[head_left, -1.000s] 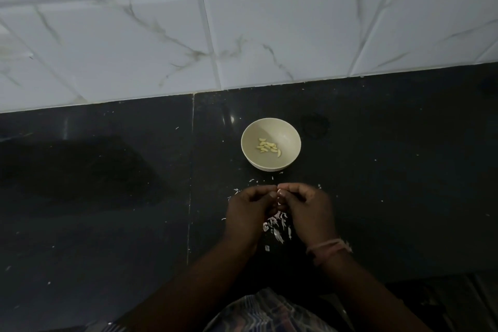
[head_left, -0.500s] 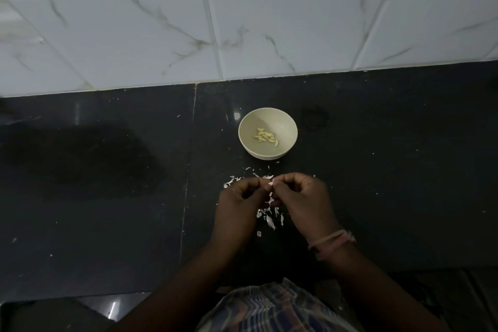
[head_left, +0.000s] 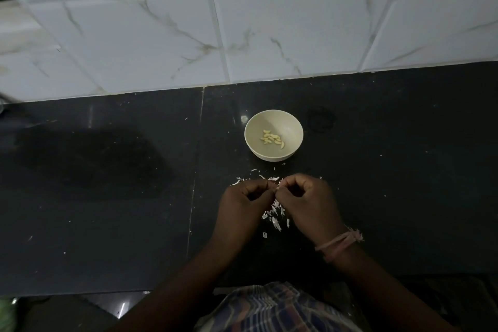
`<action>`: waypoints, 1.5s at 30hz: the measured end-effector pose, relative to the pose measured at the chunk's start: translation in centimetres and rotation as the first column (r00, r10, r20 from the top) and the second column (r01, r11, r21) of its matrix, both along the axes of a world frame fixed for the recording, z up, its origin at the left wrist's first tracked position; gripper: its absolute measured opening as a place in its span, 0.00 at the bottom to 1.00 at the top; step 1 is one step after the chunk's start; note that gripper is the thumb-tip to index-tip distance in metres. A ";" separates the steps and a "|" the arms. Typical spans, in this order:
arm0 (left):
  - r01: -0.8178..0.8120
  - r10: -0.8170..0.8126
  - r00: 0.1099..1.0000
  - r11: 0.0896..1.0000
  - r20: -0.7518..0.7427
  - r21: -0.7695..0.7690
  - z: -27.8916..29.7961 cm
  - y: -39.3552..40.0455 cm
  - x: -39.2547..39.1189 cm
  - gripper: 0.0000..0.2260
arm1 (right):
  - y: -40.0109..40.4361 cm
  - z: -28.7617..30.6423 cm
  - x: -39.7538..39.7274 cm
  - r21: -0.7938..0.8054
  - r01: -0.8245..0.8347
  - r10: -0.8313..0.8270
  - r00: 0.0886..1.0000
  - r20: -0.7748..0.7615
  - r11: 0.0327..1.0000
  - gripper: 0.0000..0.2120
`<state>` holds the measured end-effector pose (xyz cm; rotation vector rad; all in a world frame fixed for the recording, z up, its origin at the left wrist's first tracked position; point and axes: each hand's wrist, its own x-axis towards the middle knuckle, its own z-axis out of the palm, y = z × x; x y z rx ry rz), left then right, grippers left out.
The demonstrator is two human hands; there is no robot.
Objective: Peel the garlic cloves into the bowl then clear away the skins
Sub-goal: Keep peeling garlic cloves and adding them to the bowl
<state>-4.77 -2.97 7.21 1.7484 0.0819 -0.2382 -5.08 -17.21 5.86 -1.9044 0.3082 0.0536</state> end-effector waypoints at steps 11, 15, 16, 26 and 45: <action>0.150 -0.157 0.987 0.973 0.029 0.175 -0.8 1.2 1.9 0.10 | 0.5 0.0 0.6 0.032 -0.060 0.061 0.997 -0.036 0.998 0.12; 0.179 -0.181 0.984 0.971 -0.002 0.157 -0.9 1.2 2.4 0.10 | 0.3 0.3 0.7 0.076 -0.051 0.057 0.995 -0.082 0.996 0.12; 0.179 -0.179 0.984 0.972 -0.014 0.152 -1.0 1.2 2.6 0.10 | 0.3 0.4 0.8 0.091 -0.049 0.058 0.993 -0.101 0.995 0.11; 0.188 -0.187 0.982 0.962 -0.025 0.197 -1.6 1.2 3.0 0.10 | 0.8 0.4 1.1 0.151 -0.003 0.030 0.984 -0.177 0.989 0.08; -0.119 0.111 0.992 0.982 -0.061 -0.150 -1.5 -0.6 2.7 0.08 | 1.1 -0.4 3.1 0.565 0.167 -0.039 0.972 -0.231 0.808 0.12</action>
